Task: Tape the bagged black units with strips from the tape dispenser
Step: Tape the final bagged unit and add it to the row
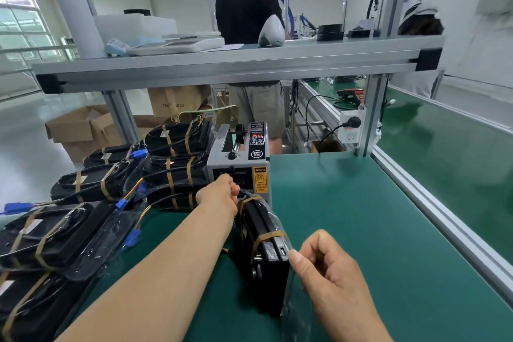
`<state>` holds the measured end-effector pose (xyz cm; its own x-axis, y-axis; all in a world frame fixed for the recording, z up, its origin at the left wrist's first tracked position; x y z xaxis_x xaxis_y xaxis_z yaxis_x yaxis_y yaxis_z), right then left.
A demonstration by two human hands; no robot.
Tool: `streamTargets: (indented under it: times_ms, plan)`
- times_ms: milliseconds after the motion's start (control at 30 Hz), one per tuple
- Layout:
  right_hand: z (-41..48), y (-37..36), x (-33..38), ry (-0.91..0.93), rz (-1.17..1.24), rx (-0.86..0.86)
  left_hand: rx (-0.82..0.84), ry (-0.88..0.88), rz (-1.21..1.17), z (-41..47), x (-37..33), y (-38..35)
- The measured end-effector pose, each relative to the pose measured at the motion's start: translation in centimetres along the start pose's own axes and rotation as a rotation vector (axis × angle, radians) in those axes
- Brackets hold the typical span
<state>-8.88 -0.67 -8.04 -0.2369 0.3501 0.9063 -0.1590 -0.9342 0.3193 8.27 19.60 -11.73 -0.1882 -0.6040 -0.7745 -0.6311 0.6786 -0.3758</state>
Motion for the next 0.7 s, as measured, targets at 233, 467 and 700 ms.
streamTargets:
  times_ms: [233,467,700]
  plan:
    - [0.0,-0.4,-0.4,-0.024,0.040,0.027,0.244,-0.142,0.024,-3.4,-1.1,1.9]
    - [0.1,-0.7,-0.7,-0.028,0.083,0.042,0.678,-0.188,0.113,-11.8,-1.8,4.4]
    - [-0.1,-0.8,-0.6,-0.028,0.100,0.045,0.830,-0.144,0.482,-14.6,0.3,4.2]
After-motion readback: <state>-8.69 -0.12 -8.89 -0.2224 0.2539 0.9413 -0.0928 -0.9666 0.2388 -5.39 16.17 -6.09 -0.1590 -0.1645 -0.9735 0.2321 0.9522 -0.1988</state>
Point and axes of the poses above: each hand's wrist, its own z-axis towards the middle knuckle, its own y-axis out of the back of the hand, x = y × z, the point moved 8 cm from there along z, towards the middle knuckle, and after that the axes turned 8 degrees about -z, right-handed, at the moved point
